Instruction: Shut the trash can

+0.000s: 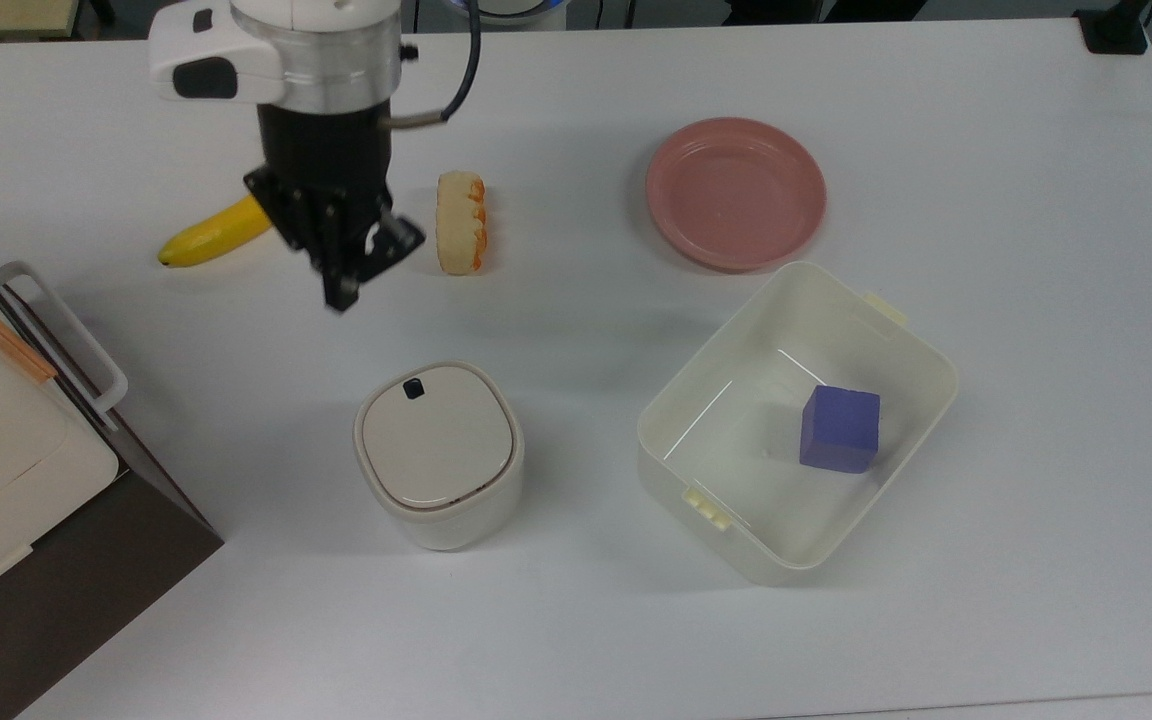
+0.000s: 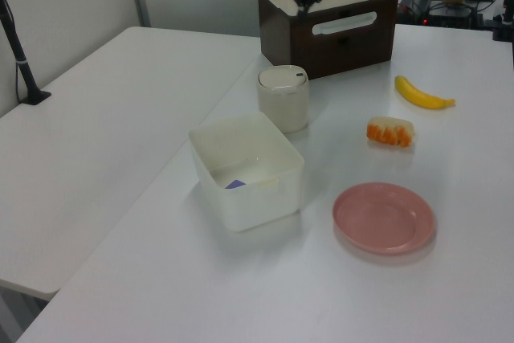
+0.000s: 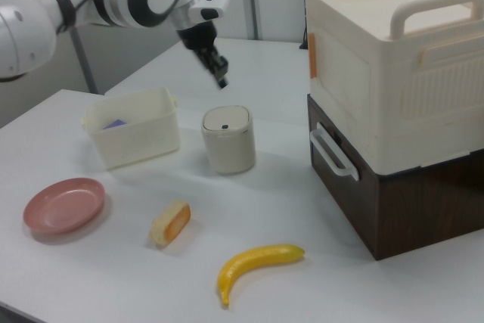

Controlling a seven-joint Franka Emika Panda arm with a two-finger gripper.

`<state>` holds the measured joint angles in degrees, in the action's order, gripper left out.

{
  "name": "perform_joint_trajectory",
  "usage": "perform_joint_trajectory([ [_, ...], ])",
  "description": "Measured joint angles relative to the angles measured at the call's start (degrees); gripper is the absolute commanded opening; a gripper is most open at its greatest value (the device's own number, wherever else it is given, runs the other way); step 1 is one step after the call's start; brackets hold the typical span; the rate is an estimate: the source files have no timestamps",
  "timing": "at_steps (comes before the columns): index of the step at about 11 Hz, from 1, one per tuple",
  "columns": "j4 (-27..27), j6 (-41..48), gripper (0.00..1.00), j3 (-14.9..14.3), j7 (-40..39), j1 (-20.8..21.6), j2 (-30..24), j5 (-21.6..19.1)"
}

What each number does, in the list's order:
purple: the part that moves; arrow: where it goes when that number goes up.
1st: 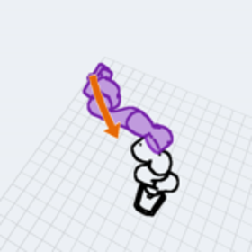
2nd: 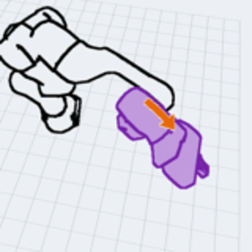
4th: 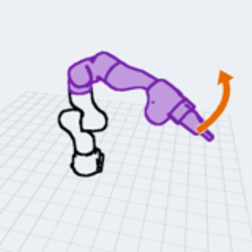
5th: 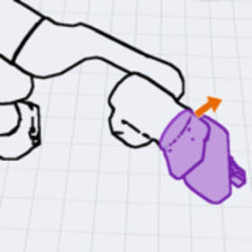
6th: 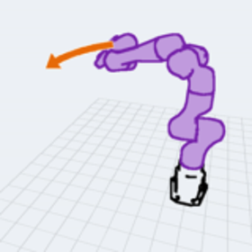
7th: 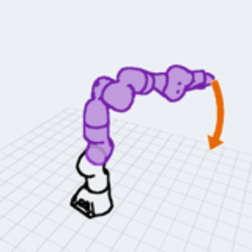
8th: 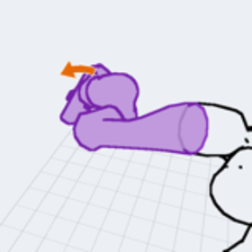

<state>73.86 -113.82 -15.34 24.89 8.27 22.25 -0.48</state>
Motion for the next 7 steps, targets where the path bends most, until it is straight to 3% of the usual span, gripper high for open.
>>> perform_joint_trajectory([
  [2, 2.27, 18.68, 0.04, 0.27, -18.54, 0.13, -4.87, -1.28],
  [3, 3.72, 24.55, 0.12, 0.27, -24.17, 0.13, -7.64, -1.31],
  [4, 5.52, 26.75, 0.17, 0.26, -26.89, 0.09, -10.54, -1.31],
  [5, 7.26, 26.95, 0.30, 0.26, -27.90, 0.09, -13.00, -1.31],
  [6, 9.07, 26.77, 0.59, 0.26, -28.17, 0.08, -15.19, -1.30],
  [7, 11.41, 24.94, 1.00, 0.26, -28.22, 0.10, -17.24, -1.30],
])
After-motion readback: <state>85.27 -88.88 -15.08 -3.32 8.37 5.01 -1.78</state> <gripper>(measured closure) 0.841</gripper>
